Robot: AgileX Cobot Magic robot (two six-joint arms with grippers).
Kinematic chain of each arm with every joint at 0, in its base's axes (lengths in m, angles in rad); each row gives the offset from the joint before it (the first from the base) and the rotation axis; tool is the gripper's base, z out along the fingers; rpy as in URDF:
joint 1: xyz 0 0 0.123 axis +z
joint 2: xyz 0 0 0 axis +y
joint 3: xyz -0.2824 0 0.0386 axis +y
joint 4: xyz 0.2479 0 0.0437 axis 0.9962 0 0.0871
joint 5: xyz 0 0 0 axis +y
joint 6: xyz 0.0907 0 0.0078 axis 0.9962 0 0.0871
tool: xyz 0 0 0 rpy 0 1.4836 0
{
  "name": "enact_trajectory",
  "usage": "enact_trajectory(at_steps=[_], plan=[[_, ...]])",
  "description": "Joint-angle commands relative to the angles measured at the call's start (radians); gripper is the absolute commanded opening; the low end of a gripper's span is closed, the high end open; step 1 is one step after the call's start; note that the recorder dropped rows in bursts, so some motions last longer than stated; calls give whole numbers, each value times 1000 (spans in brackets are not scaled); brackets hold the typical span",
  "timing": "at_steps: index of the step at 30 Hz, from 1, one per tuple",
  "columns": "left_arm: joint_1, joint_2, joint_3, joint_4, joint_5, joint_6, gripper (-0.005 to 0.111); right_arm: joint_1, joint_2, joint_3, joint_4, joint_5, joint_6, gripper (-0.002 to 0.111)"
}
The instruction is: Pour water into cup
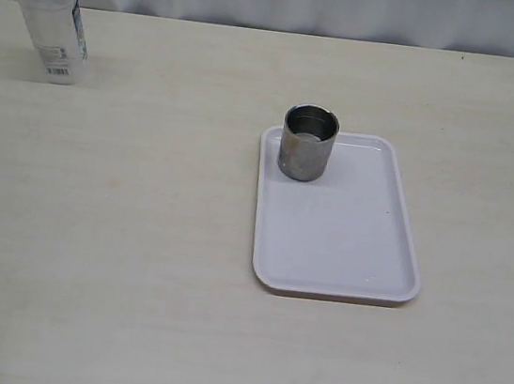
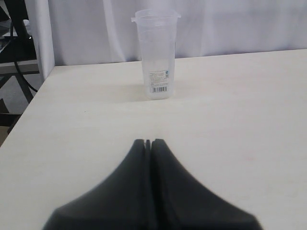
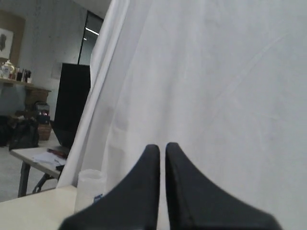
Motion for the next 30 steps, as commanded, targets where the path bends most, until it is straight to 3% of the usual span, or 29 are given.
enact_trajectory(at_steps=[1, 9, 30], plan=[[-8, -2, 4, -2, -11, -6, 0, -5, -125, 26, -7, 4, 63, 4], [-8, -2, 4, -2, -11, -6, 0, -5, -318, 30, -78, 22, 165, 4], [-8, -2, 4, -2, -12, -6, 0, -1, -318, 34, -69, -9, 175, 4]])
